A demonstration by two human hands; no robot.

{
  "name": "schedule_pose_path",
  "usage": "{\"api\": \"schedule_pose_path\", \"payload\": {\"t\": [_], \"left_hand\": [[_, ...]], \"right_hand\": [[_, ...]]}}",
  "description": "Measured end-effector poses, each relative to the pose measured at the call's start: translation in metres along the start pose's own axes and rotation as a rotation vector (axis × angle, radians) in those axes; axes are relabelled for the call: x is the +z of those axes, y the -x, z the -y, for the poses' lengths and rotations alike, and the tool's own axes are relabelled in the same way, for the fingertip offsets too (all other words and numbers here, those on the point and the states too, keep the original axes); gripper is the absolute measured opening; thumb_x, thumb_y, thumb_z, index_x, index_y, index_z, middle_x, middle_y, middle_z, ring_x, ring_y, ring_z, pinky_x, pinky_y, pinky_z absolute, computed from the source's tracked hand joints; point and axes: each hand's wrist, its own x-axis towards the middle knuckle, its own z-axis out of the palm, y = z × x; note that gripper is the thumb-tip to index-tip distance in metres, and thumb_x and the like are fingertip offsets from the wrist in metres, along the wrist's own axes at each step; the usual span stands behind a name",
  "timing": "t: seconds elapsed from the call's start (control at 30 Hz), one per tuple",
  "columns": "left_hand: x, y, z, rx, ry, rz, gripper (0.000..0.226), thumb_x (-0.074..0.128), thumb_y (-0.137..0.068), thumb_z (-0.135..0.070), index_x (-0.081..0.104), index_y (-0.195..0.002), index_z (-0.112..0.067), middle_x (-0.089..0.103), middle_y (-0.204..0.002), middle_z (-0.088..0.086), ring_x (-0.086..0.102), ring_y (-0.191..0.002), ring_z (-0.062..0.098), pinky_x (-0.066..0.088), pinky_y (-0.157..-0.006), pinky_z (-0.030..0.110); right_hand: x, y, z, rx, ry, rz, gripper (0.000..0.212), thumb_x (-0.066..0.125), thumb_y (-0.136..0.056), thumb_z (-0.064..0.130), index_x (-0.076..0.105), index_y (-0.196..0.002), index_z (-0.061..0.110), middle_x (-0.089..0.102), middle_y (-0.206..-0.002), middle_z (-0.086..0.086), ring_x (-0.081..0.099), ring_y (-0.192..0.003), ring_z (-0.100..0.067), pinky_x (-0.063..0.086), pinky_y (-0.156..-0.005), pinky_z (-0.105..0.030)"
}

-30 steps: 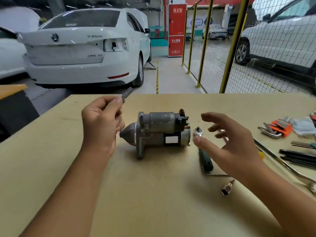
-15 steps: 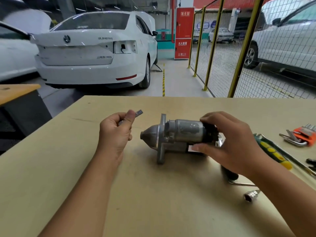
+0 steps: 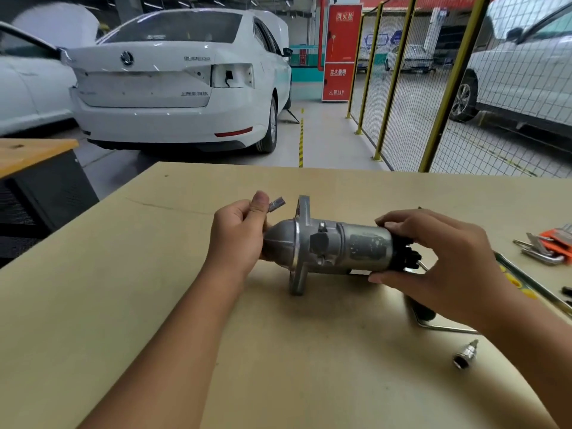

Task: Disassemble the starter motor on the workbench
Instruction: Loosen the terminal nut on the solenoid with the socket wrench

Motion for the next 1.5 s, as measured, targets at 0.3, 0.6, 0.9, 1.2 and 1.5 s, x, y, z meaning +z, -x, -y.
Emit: {"api": "schedule_pose_path", "payload": {"t": [0.3,0.6,0.9,1.2,1.5], "left_hand": [[-0.004,0.005,-0.007,0.139,-0.025,0.018,0.055,0.058,-0.102,-0.048,0.056,-0.069,-0.003,0.048,-0.054,0.007,0.043,-0.041,0.017,0.037,-0.038,0.026],[-0.005,0.021,-0.023,0.361,-0.169,0.115,0.044,0.065,-0.1,-0.033,0.057,-0.071,0.0,0.053,-0.06,0.025,0.053,-0.044,0.025,0.048,-0.039,0.051],[0.01,0.034,-0.028,0.374,-0.13,0.218,0.04,0.064,-0.09,-0.045,0.061,-0.075,-0.008,0.064,-0.055,0.007,0.057,-0.044,0.016,0.046,-0.046,0.024],[0.013,0.04,-0.031,0.448,-0.128,0.236,0.036,0.068,-0.093,-0.033,0.062,-0.077,-0.001,0.057,-0.052,-0.011,0.052,-0.045,0.003,0.043,-0.049,0.015],[0.02,0.052,-0.04,0.645,-0.244,0.18,0.004,0.07,-0.091,-0.019,0.071,-0.088,-0.018,0.068,-0.074,-0.012,0.065,-0.068,0.005,0.052,-0.065,0.02]], "right_hand": [[0.014,-0.007,-0.021,0.093,0.058,-0.035,0.067,0.098,-0.057,0.017,0.072,-0.119,0.009,0.068,-0.128,-0.008,0.067,-0.115,-0.027,0.056,-0.096,-0.047],[0.016,-0.005,0.006,0.382,0.216,0.176,0.098,0.067,-0.069,0.071,0.042,-0.152,0.025,0.041,-0.159,0.002,0.047,-0.137,-0.027,0.044,-0.108,-0.053],[0.008,0.002,0.021,0.262,0.148,0.343,0.087,0.058,-0.074,0.079,0.034,-0.15,0.047,0.032,-0.16,0.016,0.036,-0.137,-0.027,0.037,-0.11,-0.045],[0.005,0.001,0.015,0.289,0.08,0.418,0.101,0.051,-0.069,0.092,0.025,-0.156,0.047,0.028,-0.161,0.021,0.027,-0.147,-0.021,0.033,-0.116,-0.048],[-0.019,0.003,-0.012,0.323,-0.141,0.483,0.1,0.082,-0.055,0.076,0.038,-0.144,0.061,0.018,-0.161,0.028,0.018,-0.15,0.001,0.026,-0.115,-0.029]]}}
